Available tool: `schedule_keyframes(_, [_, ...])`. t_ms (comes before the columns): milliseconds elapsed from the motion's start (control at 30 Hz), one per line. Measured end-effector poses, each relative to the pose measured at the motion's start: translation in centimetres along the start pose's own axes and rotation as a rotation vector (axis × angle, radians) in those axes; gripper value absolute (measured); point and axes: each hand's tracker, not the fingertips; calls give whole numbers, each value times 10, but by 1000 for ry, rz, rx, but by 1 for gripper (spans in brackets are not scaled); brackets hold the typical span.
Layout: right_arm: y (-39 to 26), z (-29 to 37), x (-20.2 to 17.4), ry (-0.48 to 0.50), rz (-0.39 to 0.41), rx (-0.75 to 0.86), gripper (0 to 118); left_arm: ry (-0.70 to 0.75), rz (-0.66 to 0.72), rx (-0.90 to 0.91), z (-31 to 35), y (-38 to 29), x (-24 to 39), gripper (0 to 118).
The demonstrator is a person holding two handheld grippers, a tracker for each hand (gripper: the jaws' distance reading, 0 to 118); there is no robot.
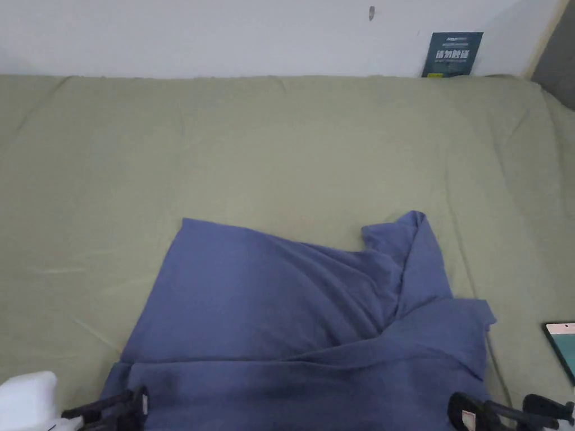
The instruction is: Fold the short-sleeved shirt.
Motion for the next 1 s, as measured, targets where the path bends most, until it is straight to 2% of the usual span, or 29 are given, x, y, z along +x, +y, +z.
schedule_keyframes(67, [-2, 4, -16, -34, 67, -8, 118, 38, -67, 34, 11, 4, 3, 118])
schedule_keyframes(100, [-4, 6, -23, -43, 106, 3, 110, 42, -101, 30, 12, 5, 5, 116])
schedule_keyframes(133, [-5, 6, -31, -80, 153, 9, 89, 37, -116, 27, 13, 7, 6, 108])
schedule_keyframes(167, [-6, 4, -38, -139, 208, -3, 55, 26, -99, 26, 11, 12, 7, 85])
schedule_keyframes(200, [-8, -4, -46, -212, 273, -14, 9, 28, -96, 31, 5, 17, 8, 22])
schedule_keyframes(233, [-9, -9, -50, -245, 307, -11, 2, 28, -95, 26, -4, 22, 9, 4])
schedule_keyframes(300, [-6, -15, -49, -158, 263, -47, 2, 23, -101, 27, -16, 37, 17, 4])
schedule_keyframes(333, [-4, -21, -47, -142, 227, -50, 2, -24, -93, -11, -26, 44, 24, 4])
schedule_keyframes(433, [2, -32, -49, -146, 228, -37, 2, -46, -117, -8, -64, 75, 36, 4])
schedule_keyframes(533, [11, -45, -46, -122, 196, -30, 2, -45, -159, -25, -118, 119, 48, 4])
schedule_keyframes(567, [14, -50, -45, -117, 185, -30, 2, -41, -161, -24, -146, 134, 43, 9])
schedule_keyframes(600, [19, -55, -44, -113, 177, -30, 2, -43, -168, -34, -170, 152, 43, 41])
schedule_keyframes(633, [23, -60, -42, -112, 173, -33, 2, -52, -158, -57, -193, 169, 43, 82])
schedule_keyframes(667, [25, -63, -42, -114, 170, -35, 2, -48, -156, -72, -215, 184, 43, 115])
schedule_keyframes(700, [28, -66, -41, -114, 164, -36, 2, -39, -168, -132, -240, 195, 45, 116])
schedule_keyframes(800, [33, -75, -37, -109, 150, -45, 2, 25, -216, -118, -298, 224, 39, 117])
schedule_keyframes(1000, [41, -86, -30, -131, 145, -62, 2, 67, -234, -217, -350, 232, 63, 117])
